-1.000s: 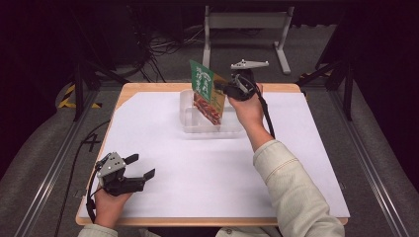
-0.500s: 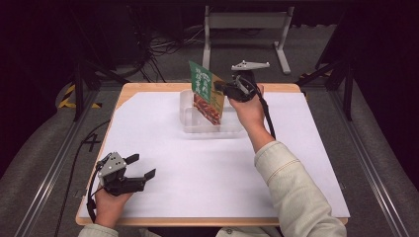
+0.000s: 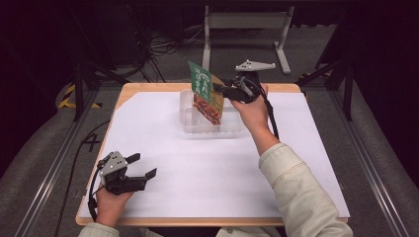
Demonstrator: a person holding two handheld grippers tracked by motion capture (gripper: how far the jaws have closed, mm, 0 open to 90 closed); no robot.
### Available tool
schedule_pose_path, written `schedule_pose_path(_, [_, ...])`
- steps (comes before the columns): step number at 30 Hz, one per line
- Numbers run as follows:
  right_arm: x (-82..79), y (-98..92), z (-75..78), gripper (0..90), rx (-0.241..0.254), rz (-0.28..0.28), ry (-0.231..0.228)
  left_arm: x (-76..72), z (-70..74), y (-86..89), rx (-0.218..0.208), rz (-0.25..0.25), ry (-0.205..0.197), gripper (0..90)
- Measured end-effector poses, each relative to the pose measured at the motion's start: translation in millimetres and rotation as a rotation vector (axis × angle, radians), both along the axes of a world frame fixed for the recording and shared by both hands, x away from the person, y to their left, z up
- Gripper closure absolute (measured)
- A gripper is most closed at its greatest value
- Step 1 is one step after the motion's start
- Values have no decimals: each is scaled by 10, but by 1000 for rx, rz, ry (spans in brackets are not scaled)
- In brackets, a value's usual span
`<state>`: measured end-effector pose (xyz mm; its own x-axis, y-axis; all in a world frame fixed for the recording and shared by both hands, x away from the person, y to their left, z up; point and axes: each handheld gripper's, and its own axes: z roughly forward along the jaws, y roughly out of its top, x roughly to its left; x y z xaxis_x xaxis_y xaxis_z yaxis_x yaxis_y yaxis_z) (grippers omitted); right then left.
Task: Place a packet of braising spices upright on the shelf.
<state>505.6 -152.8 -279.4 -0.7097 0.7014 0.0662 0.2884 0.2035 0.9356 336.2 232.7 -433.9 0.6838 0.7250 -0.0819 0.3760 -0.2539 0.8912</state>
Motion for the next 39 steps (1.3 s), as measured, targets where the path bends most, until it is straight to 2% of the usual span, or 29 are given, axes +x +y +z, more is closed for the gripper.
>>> schedule_pose_path(6, [-212,-118,115,456,-10,48,-59,17,16,-39,-2,-10,-11,160])
schedule_pose_path(8, [-307,-189,159,415,-11,73,-93,29,13,-58,-2,-14,-3,160])
schedule_pose_path(11, [-403,-277,192,373,-4,85,-114,51,13,-69,-3,-18,-5,161])
schedule_pose_path(22, [-728,-778,182,103,54,145,-136,143,17,-125,-21,-28,-3,160])
schedule_pose_path(27, [-872,-995,159,90,44,141,-142,163,25,-149,-17,-35,-5,160])
schedule_pose_path(34, [-1013,-1156,136,89,35,146,-141,179,27,-158,-19,-35,-1,160])
schedule_pose_path(39, [-1116,-1256,116,89,3,192,-142,184,27,-155,-20,-34,-7,159])
